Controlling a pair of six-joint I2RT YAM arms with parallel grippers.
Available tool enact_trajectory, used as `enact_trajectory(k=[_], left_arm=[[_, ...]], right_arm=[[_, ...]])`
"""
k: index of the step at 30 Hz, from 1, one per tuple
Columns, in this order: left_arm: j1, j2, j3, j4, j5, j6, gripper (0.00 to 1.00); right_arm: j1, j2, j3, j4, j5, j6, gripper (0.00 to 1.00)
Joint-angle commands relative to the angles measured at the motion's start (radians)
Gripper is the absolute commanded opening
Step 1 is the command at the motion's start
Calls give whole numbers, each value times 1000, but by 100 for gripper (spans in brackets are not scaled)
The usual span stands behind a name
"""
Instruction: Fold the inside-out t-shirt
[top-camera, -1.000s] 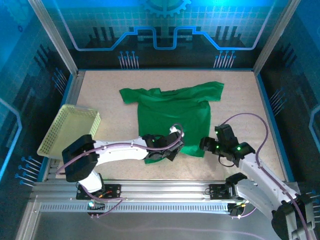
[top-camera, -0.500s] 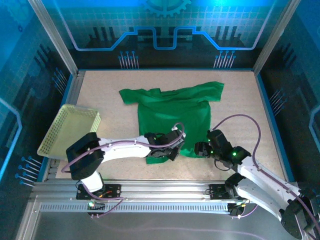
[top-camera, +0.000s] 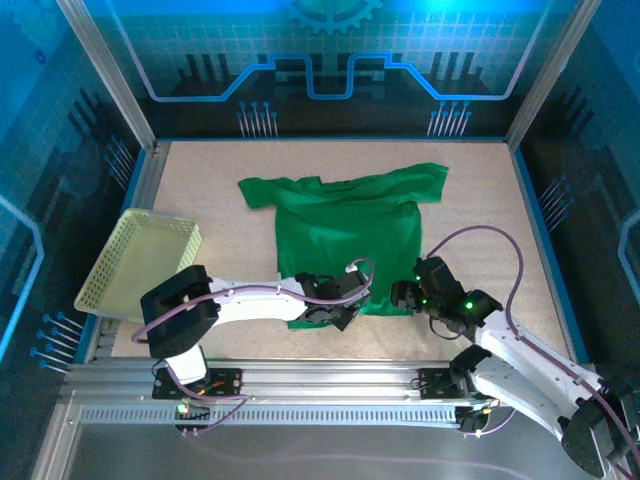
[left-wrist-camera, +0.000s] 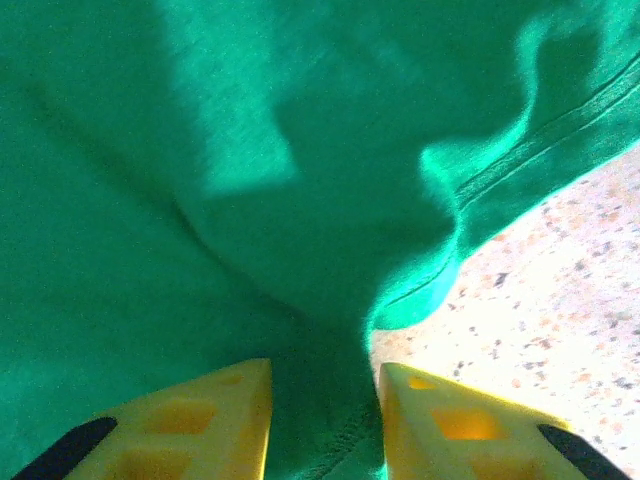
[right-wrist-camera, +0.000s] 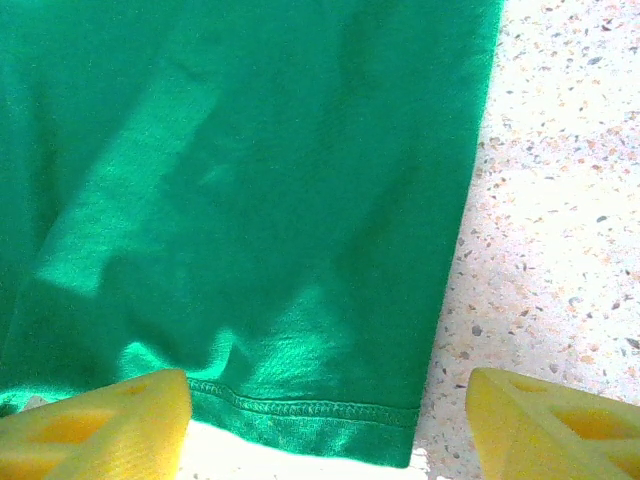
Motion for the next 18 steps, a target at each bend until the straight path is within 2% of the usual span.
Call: enact_trajectory(k=[1, 4, 14, 18], left_arm=[[-2, -30, -19, -30, -48, 20, 30], [-2, -55, -33, -21, -49, 17, 26], [-8, -135, -96, -8, -84, 13, 23], [-8, -141, -103, -1, -88, 13, 18]], right_arm=[[-9, 8, 21, -7, 7, -1, 74], [-10, 22, 23, -5, 4, -3, 74], [-9, 45, 24, 13, -10, -8, 74], [-9, 59, 28, 19, -16, -9, 75]])
